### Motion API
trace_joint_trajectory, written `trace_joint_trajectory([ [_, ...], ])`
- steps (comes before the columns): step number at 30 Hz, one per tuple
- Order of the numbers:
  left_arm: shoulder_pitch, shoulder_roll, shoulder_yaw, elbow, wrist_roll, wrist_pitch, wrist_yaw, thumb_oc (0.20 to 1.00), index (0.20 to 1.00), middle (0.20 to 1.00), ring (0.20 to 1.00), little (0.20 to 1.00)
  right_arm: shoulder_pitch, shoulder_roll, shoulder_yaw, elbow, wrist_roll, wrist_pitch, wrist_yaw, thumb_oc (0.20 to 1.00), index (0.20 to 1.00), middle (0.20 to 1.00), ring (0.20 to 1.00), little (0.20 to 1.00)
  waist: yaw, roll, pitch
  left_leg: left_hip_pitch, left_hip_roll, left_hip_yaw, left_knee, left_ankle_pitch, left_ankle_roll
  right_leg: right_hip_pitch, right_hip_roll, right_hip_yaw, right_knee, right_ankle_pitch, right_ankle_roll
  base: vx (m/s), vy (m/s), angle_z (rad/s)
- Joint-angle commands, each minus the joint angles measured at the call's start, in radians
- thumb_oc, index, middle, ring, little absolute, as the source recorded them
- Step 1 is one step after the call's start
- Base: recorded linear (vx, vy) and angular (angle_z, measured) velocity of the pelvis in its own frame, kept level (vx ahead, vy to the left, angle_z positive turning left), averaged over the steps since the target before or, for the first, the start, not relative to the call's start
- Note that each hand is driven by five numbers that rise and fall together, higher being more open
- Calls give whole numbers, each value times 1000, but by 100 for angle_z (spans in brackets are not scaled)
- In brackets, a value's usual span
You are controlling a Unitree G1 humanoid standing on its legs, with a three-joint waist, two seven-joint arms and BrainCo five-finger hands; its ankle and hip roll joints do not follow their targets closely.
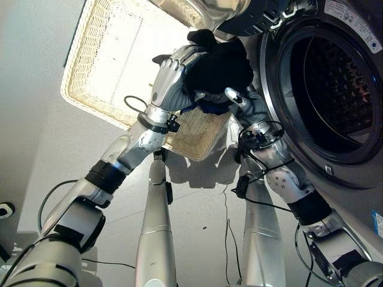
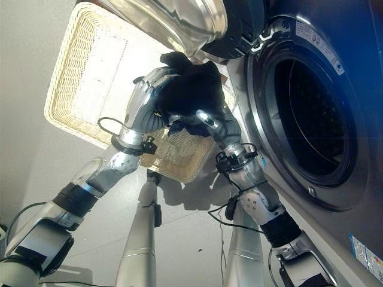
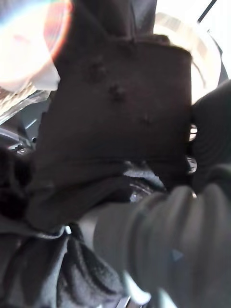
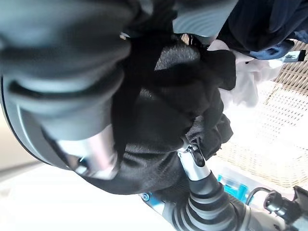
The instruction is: Put the clothes into the washing machine.
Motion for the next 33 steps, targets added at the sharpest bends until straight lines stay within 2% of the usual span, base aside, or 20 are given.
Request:
trace_joint_trajectory([
  [1, -54, -42, -110, -86, 97, -87, -14, 200, 200, 200, 200, 200, -53, 53, 48, -143, 9, -37, 49, 200, 200, 200, 200, 200, -5, -15, -15, -30, -93, -20, 19, -3, 98, -16, 44, 1, -73, 136, 89, 0, 0, 0],
  [15, -62, -57, -124, -86, 106, -90, 14, 200, 200, 200, 200, 200, -60, 64, 52, -134, 17, -25, 32, 200, 200, 200, 200, 200, -6, -20, -15, -34, -93, -17, 20, 0, 100, -13, 48, -2, -74, 135, 88, 0, 0, 0],
  [20, -56, -60, -116, -79, 93, -56, 32, 200, 200, 200, 200, 200, -58, 70, 51, -133, 24, -26, 34, 200, 200, 200, 200, 200, -4, -23, -15, -33, -93, -19, 17, 1, 100, -10, 49, -4, -73, 133, 88, 0, 0, 0],
  [21, -57, -60, -115, -79, 90, -50, 43, 551, 551, 551, 551, 551, -59, 71, 49, -131, 27, -24, 35, 200, 200, 200, 200, 200, -4, -24, -15, -33, -92, -18, 17, 1, 101, -10, 50, -4, -73, 132, 88, 0, 0, 0],
  [22, -55, -61, -111, -77, 71, -45, 57, 1000, 1000, 1000, 1000, 1000, -62, 72, 48, -129, 27, -25, 34, 200, 200, 200, 200, 200, -3, -24, -15, -35, -93, -20, 18, 1, 101, -10, 50, -6, -74, 133, 87, 0, 0, 0],
  [25, -47, -68, -100, -75, 35, -29, 55, 1000, 1000, 1000, 1000, 1000, -63, 72, 48, -130, 29, -25, 30, 200, 200, 200, 200, 200, -2, -24, -15, -36, -94, -20, 17, 2, 101, -11, 51, -6, -74, 133, 87, 0, 0, 0],
  [28, -12, -91, -68, -63, -49, 3, 114, 1000, 1000, 1000, 1000, 1000, -55, 93, 45, -124, 29, -32, 24, 200, 200, 200, 200, 200, 4, -23, -15, -37, -98, -24, 16, 3, 103, -9, 52, -8, -76, 133, 85, 0, 0, 0],
  [32, 27, -116, -25, -54, -129, -12, 143, 1000, 1000, 1000, 1000, 1000, -51, 108, 35, -125, 18, -36, 12, 200, 200, 200, 200, 200, 11, -22, -15, -36, -101, -29, 13, 3, 104, -7, 51, -13, -80, 133, 86, -2, -17, 0],
  [33, 45, -130, -4, -56, -186, -26, 134, 1000, 1000, 1000, 1000, 1000, -49, 120, 28, -123, 7, -40, 5, 200, 200, 200, 200, 200, 15, -22, -15, -36, -102, -30, 11, 4, 104, -4, 49, -17, -84, 133, 86, 0, 0, 0],
])
